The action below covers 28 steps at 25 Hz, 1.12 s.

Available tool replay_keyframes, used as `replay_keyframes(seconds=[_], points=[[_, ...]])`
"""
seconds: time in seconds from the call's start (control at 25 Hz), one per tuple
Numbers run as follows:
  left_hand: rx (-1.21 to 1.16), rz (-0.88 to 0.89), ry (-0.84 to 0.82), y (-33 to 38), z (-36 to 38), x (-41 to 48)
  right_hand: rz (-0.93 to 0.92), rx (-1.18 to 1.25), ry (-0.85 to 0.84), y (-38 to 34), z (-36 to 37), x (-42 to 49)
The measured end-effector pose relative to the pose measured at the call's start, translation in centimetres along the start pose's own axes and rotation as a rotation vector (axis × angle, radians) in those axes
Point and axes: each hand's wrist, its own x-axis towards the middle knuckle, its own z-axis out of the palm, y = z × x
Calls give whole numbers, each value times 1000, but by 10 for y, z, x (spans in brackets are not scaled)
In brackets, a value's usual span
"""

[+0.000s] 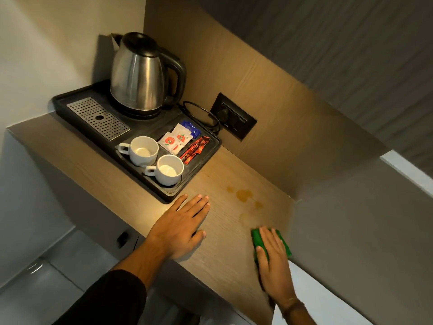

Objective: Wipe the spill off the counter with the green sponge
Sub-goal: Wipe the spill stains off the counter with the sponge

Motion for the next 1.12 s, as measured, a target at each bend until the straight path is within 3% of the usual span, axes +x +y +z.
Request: replay_keyframes(seconds=[0.16,0.24,0.36,0.44,0.56,0.64,0.76,0.88,1.0,1.12], points=[[12,10,-4,-1,-1,1,291,44,64,-11,-8,94],[12,4,-17,0,-1,1,185,69,8,-30,5,93],[-1,-6,-6,0,0,1,-56,46,-70,-3,1,30],[-1,-4,-5,0,1,1,20,34,-32,20,-12,39],[12,9,-14,-1,-1,1,266,32,38,-10,-10,122],[11,3,-19,0,-3,1,153,59,-17,-39,8,128],[19,-10,-10,1,-2,1,-85,68,-106,-19,13,55],[27,-11,-11,1,-2,0,38,27,-19,18,-4,61],[24,1,-16,0,-2,1,215,17,15,-20,3,130],[13,-6,-12,0,-2,2,-49,67,-73,-45,24,97]])
